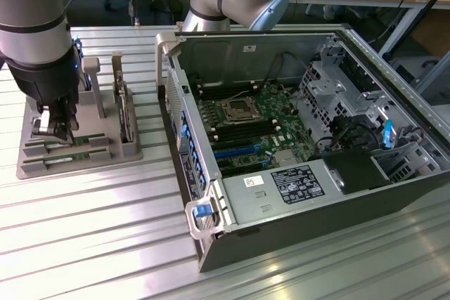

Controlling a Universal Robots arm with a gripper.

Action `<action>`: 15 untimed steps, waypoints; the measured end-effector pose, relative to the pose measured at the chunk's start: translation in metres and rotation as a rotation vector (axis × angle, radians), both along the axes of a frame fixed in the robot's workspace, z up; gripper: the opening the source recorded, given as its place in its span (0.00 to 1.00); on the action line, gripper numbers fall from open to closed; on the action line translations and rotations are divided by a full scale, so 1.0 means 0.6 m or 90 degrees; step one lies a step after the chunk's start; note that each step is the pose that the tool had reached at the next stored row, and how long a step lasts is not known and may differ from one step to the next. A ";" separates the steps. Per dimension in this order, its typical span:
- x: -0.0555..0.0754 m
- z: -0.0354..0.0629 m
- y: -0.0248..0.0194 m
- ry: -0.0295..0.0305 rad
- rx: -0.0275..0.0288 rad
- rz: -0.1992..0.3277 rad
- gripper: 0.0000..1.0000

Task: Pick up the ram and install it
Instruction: 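Pick up the ram and move it above insertion slot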

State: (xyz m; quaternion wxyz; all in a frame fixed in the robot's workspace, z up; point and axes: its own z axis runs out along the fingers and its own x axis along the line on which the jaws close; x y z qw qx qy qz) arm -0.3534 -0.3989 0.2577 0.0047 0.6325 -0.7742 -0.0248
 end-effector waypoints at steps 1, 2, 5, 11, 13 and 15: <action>0.000 -0.001 -0.0001 0.0000 0.0000 0.000 0.36; 0.000 -0.002 -0.0004 0.0000 0.0000 0.000 0.36; 0.000 -0.004 -0.0019 -0.0001 0.0001 0.000 0.36; 0.000 -0.010 -0.0056 0.0000 0.0000 0.000 0.36; 0.000 -0.012 -0.0056 0.0000 0.0000 0.001 0.36; 0.000 -0.014 -0.0056 0.0000 0.0000 0.001 0.36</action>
